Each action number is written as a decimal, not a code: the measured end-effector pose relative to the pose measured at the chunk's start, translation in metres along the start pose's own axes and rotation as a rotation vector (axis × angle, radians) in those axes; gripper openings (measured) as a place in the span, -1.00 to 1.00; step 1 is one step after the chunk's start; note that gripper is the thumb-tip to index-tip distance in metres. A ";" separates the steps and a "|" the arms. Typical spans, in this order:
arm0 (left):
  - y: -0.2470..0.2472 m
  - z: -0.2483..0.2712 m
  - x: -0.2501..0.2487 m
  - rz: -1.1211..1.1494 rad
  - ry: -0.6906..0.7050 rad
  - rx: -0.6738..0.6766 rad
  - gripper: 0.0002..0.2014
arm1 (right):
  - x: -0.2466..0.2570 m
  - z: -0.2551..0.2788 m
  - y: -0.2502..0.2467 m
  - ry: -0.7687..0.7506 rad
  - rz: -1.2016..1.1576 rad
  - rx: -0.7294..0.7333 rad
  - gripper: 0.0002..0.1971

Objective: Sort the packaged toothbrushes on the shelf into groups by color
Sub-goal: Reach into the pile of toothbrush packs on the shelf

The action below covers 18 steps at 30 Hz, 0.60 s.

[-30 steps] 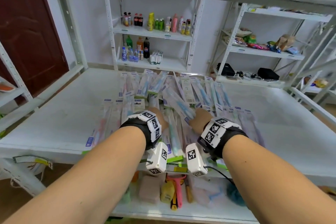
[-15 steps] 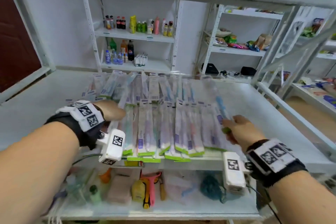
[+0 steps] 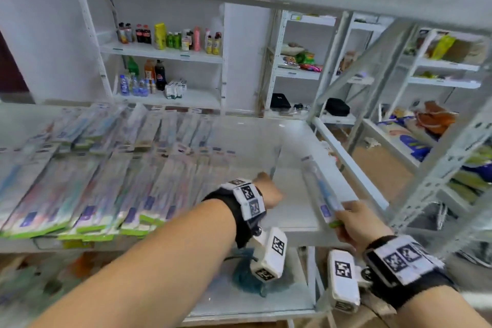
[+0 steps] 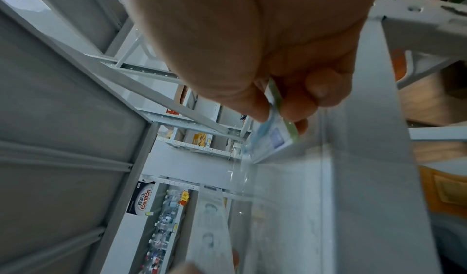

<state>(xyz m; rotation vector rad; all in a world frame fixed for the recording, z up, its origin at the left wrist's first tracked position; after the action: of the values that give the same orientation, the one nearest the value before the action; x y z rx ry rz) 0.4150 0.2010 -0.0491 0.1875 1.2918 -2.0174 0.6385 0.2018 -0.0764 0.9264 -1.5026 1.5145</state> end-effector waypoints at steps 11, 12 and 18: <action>0.022 -0.002 -0.030 -0.183 0.165 -0.005 -0.75 | 0.027 -0.001 -0.010 -0.143 0.497 0.151 -0.62; 0.011 -0.002 -0.023 -0.173 0.156 -0.039 -0.76 | 0.037 -0.002 -0.009 -0.174 0.480 0.136 -0.62; -0.066 -0.005 0.049 -0.398 -0.035 -0.272 -0.73 | 0.089 0.000 0.078 -0.269 0.194 0.327 -0.84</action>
<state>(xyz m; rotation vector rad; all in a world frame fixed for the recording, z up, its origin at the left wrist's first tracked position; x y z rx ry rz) 0.3359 0.1962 -0.0263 -0.2513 1.6654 -2.1217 0.5305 0.2070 -0.0285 1.2444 -1.5966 1.8749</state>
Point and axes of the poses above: each hand's wrist, its own z-axis away from the middle knuckle, its own y-axis out of the palm, x = y × z, the point moved 10 cm from there along -z, towards the middle knuckle, and after that the axes turned 15 degrees about -y, right-handed, at the moved point
